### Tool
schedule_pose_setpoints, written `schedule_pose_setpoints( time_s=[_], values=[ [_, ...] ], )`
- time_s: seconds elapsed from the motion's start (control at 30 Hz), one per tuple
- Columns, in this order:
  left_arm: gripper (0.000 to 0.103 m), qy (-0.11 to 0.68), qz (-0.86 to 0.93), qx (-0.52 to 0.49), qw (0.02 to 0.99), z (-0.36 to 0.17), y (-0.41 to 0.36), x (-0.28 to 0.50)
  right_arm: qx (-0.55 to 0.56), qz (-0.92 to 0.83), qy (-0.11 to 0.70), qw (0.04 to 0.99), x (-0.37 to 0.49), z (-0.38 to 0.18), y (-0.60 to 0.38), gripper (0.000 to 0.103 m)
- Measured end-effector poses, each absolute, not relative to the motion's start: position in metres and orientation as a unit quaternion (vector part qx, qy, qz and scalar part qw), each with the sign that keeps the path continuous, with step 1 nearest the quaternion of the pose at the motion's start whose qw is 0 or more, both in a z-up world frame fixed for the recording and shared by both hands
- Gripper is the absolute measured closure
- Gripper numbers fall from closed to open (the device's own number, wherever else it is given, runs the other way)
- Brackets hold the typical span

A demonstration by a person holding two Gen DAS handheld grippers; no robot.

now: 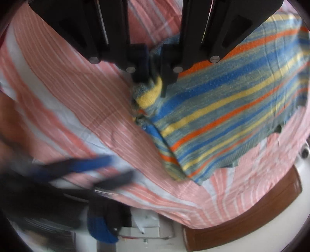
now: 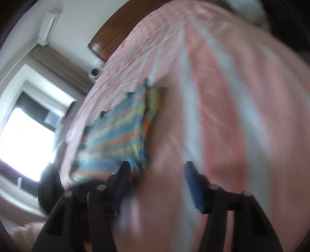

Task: Fold small clothes
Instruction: 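Lift the hem and fold it toward the collar with both grippers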

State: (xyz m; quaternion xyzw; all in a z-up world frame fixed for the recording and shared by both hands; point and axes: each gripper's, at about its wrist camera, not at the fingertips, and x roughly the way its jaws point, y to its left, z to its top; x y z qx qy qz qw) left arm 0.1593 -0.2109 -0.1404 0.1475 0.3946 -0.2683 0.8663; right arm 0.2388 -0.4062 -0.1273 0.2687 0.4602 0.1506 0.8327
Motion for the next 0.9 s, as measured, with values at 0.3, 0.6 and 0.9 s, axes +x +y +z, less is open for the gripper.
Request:
schedule_pose_setpoints(
  time_s=[0.3, 0.6, 0.9],
  values=[
    [0.099, 0.391, -0.259, 0.012, 0.883, -0.109, -0.139, 0.159, 0.285, 0.149, 0.506, 0.801, 0.379, -0.158, -0.34, 0.093],
    [0.099, 0.409, -0.132, -0.12, 0.895, -0.092, 0.047, 0.156, 0.201, 0.276, 0.457, 0.821, 0.378, -0.073, -0.169, 0.093],
    [0.052, 0.441, -0.038, -0.115, 0.889, -0.116, 0.119, 0.148, 0.21, 0.282, 0.498, 0.792, 0.391, -0.115, -0.044, 0.067]
  ],
)
